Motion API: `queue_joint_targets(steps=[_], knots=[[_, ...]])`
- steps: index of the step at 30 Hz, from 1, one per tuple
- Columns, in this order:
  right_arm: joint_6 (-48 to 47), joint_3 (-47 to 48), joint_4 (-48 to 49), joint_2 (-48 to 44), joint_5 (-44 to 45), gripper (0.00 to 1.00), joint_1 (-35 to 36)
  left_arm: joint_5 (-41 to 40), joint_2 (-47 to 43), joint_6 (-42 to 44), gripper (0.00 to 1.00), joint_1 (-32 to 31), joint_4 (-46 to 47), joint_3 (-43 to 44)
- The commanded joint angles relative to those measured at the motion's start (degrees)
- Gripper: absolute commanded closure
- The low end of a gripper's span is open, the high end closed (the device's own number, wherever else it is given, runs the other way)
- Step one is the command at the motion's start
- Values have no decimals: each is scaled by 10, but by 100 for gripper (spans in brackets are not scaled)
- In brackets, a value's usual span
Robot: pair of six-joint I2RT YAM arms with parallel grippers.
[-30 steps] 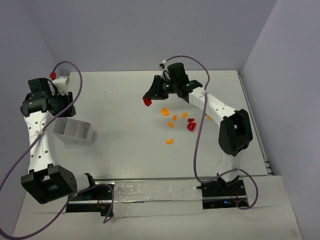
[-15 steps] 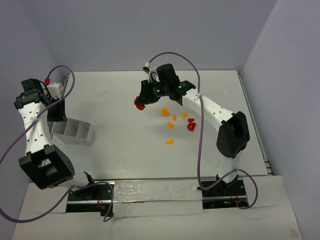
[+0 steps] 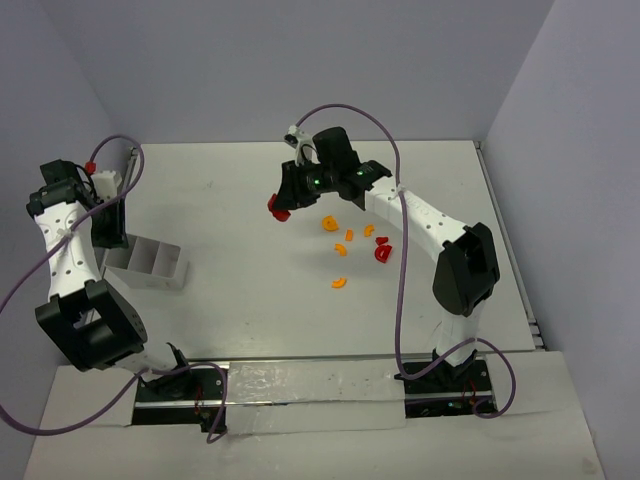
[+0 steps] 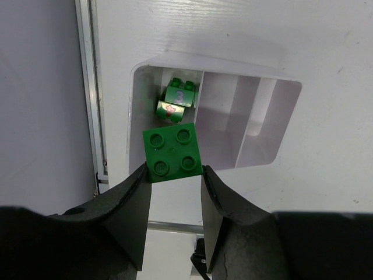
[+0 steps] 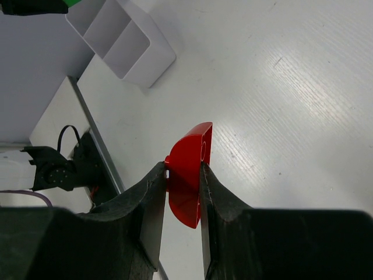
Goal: Sort the legos into containers by color
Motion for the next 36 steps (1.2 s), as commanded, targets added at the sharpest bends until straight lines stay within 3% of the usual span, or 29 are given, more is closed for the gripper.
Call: queue_joint_targets(steps=[1,12,20,24,26,29,33,36], knots=[[-10,39,-4,5,-11,100,1,-5,4,7,74,6,11,-2],[-7,38,-7,6,-20,100,0,-23,2,3,44,7,30,-24],[-8,38,-8,6,-21,100,0,-20,6,1,39,7,31,0],[-10,30,-3,1,-27,100,0,47,3,-2,39,7,-6,73],[-5,17,23,-7,-50,100,0,168,-11,-12,39,-1,-30,135],[1,-10,71,-23,-98,100,0,273,-29,-41,35,-39,-32,181],[-20,-48,121,-53,-104,100,8,381,-71,-161,31,-100,51,121],[-63,-56,113,-69,-76,100,19,402,-95,-261,31,-162,122,53]])
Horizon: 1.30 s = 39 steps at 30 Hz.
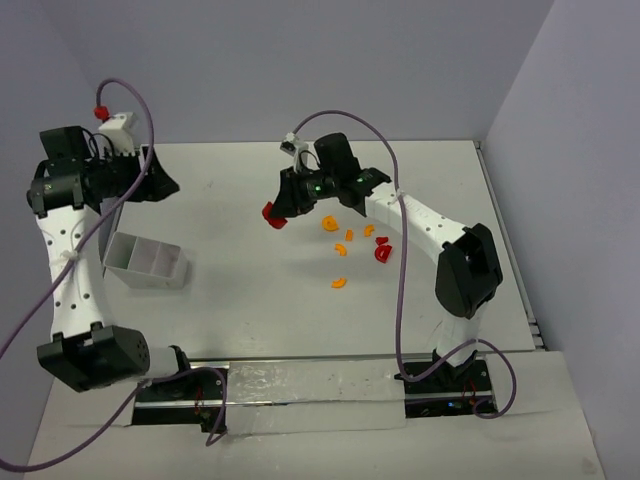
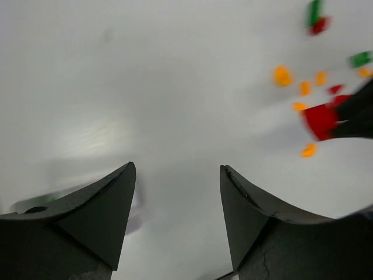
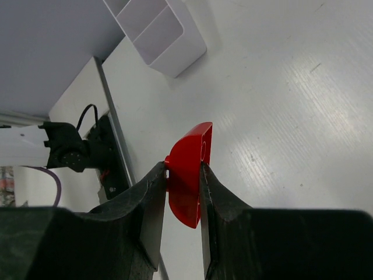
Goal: Sort the legos into containers by color
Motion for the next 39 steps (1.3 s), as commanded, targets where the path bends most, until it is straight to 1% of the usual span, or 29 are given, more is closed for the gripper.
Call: queue_joint_targets(steps=[1,2,3,5,9,15,20,22,26,29,34,39], knots=[[-62,-16,54,-66,12,100,19,106,-30,-161,30,-79,101,-81],[-85,-34,61,-85,31,100,24,103,-41,-195,30,-100,129,-106],[-99,-43,67,-94,46,100,36,98,-47,-209,29,-113,159,-123],[-135,-44,52,-104,82,100,57,108,-53,-246,26,-131,181,-158],[-181,-40,37,-109,124,100,89,130,-42,-335,26,-135,221,-202],[-204,-11,16,-95,174,100,135,181,-39,-393,24,-143,257,-246],[-200,0,12,-87,189,100,146,203,-62,-406,22,-146,284,-263],[-193,3,13,-84,195,100,148,207,-73,-409,21,-165,292,-279],[-186,0,20,-83,221,100,147,234,-85,-408,26,-167,293,-300],[-185,-3,23,-83,229,100,147,245,-92,-412,28,-167,300,-312],[-179,1,23,-83,208,100,148,242,-89,-412,33,-177,303,-316],[-174,6,17,-85,160,100,147,237,-83,-418,33,-184,306,-316]])
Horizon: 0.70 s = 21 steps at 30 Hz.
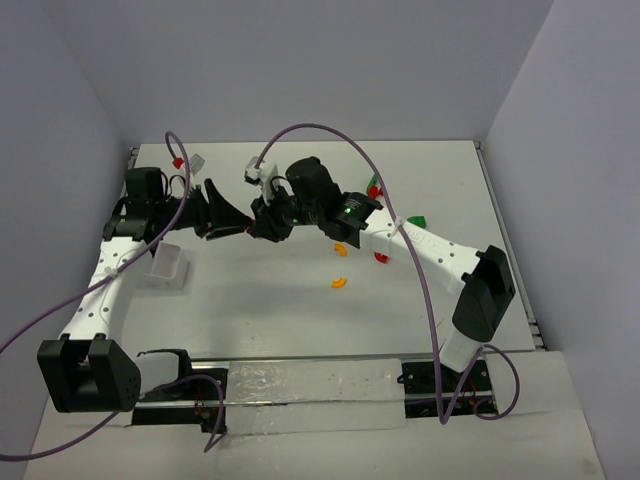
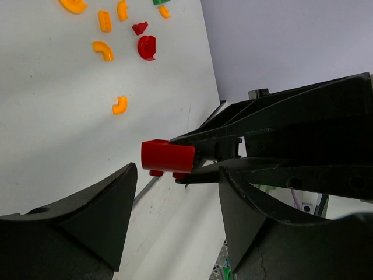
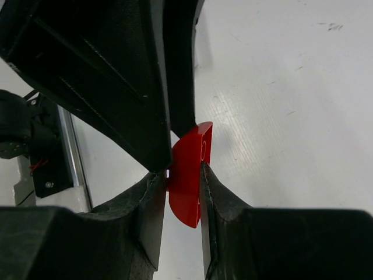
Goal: Sort the legos into containers by color
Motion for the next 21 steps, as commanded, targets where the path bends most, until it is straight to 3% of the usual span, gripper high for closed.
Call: queue_joint_targets(steps=[1,10,13,15,16,17,18,21], knots=[[12,32,18,-3,-45,100,3,16,-1,-12,33,-12,29,0],[17,40,17,-1,-56,100,4,8,0,-16,36,-13,31,-9],[20,45,19,2,-42,100,4,16,2,-13,54,-14,29,-12],[21,46,21,4,-24,100,4,22,5,4,77,-13,9,-8],[22,46,22,5,-17,100,4,22,7,12,81,-13,4,-7],[23,47,21,5,-9,97,4,16,9,26,91,-13,-9,-1],[24,48,19,5,-4,88,4,9,10,43,98,-11,-27,8],[24,46,16,2,4,54,3,-10,13,90,100,1,-76,39]])
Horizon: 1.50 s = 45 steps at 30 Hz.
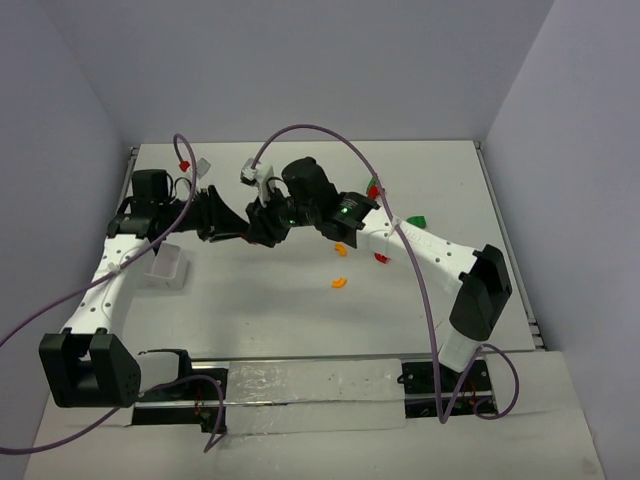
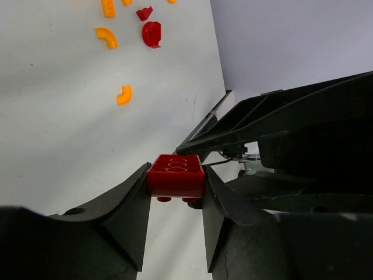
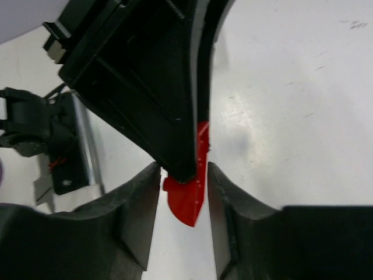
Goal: Sort the legos into containers by color
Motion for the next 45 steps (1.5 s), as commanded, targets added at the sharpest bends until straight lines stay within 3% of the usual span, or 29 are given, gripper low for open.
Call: queue_joint_targets(steps=[1,2,3,4,5,8,10,14,18,24,30,45], knots=[[2,30,25,-8,36,38,2,-24,5,86,100,23,-82,63],[1,29,23,-9,39,20,2,-35,9,103,100,38,-100,81],[-1,29,20,-9,39,19,1,-36,9,123,100,39,-121,82],[-2,25,18,-13,38,5,-2,-63,19,170,100,71,-145,111],[-1,23,14,-14,35,1,-7,-85,34,198,100,83,-197,147],[9,11,10,-21,17,0,-23,-166,53,325,100,141,-273,192],[15,-6,9,-29,9,0,-51,-291,51,357,100,163,-299,200],[29,-21,-4,-34,12,0,-88,-457,12,392,100,168,-258,175],[33,-41,-4,-40,12,0,-113,-542,12,420,100,168,-218,162],[31,-50,-3,-42,16,0,-125,-618,47,437,100,168,-204,150],[33,-51,-2,-38,12,0,-130,-631,59,445,100,168,-203,127],[36,-49,-4,-34,17,0,-143,-645,103,451,74,168,-155,87]])
